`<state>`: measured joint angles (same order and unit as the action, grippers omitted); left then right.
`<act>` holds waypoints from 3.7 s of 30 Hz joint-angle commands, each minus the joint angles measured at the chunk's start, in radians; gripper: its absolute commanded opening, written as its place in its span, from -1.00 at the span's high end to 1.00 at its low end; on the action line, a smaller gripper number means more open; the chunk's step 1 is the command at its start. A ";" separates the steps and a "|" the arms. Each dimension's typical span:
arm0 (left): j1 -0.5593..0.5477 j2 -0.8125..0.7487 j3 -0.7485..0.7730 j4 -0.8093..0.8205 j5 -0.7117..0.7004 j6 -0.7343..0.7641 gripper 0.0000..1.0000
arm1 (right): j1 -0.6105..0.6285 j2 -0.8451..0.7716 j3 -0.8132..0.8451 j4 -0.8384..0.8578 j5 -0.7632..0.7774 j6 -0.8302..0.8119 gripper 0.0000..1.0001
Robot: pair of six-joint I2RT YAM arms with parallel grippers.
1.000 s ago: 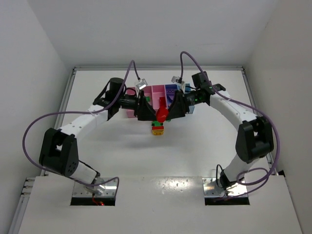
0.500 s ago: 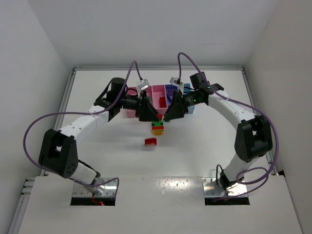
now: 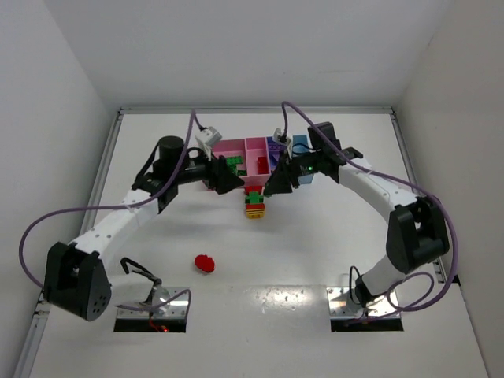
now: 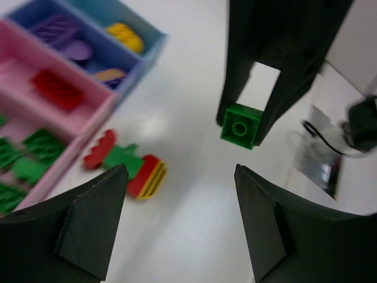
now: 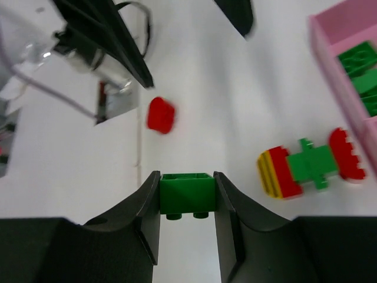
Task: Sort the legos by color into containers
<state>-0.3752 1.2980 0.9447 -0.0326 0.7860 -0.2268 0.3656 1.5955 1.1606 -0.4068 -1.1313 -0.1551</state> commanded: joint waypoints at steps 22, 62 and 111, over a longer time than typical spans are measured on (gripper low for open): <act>0.185 -0.299 -0.139 -0.064 -0.496 0.073 -0.70 | 0.142 0.458 0.370 0.525 0.529 0.325 1.00; -0.372 -0.002 -0.142 -1.020 -0.679 0.744 -0.59 | -0.083 0.049 0.196 0.270 0.688 0.285 -0.75; -0.508 0.317 -0.069 -0.978 -0.654 0.682 1.00 | -0.383 0.006 0.139 0.175 0.436 0.219 -0.77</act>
<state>-0.8921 1.6352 0.8570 -1.1233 0.0700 0.4381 -0.0128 1.6497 1.2999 -0.2493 -0.6613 0.0788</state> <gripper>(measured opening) 0.229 0.886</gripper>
